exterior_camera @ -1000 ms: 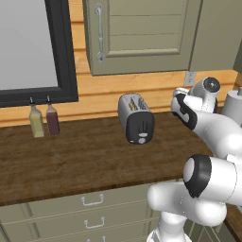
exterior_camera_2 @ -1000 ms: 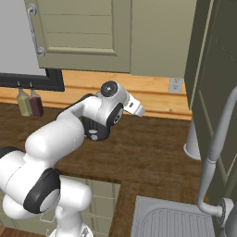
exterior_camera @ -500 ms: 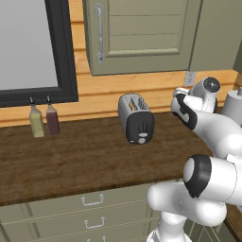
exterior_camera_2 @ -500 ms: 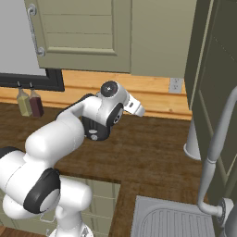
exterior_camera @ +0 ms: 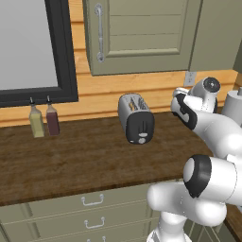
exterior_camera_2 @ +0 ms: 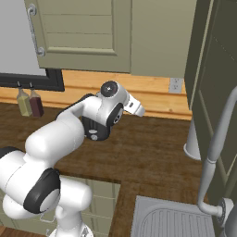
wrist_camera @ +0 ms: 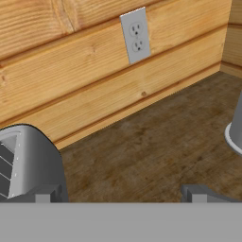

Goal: Start the toaster. Once the lever pops up, take the bread to the plate on the dining counter.

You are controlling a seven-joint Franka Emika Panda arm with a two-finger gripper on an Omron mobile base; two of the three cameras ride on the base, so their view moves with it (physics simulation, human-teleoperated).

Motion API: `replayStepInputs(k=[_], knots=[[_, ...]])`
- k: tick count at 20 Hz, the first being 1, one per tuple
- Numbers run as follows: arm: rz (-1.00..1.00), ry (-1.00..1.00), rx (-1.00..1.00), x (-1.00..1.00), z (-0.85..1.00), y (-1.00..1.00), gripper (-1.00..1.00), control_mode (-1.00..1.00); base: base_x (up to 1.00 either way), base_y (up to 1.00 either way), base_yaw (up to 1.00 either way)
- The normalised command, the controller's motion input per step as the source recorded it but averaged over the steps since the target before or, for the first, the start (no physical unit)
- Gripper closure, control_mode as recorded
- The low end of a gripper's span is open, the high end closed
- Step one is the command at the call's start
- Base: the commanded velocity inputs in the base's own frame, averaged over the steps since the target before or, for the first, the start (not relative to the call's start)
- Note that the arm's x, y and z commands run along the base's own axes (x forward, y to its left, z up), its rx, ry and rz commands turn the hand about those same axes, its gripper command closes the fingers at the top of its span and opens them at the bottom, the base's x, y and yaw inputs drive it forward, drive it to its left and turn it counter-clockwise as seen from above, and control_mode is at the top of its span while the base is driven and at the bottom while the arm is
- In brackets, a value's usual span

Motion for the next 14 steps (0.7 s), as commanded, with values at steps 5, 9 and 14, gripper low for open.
replayStepInputs(k=[5, 9, 14], knots=[[0.0, 0.0, 0.0, 0.0, 0.0, 0.0, -1.0, -1.0, 0.0, 0.0, 0.0], [0.0, 0.0, 0.0, 0.0, 0.0, 0.0, -1.0, -1.0, 0.0, 0.0, 0.0], [0.0, 0.0, 0.0, 0.0, 0.0, 0.0, -1.0, -1.0, 0.0, 0.0, 0.0]])
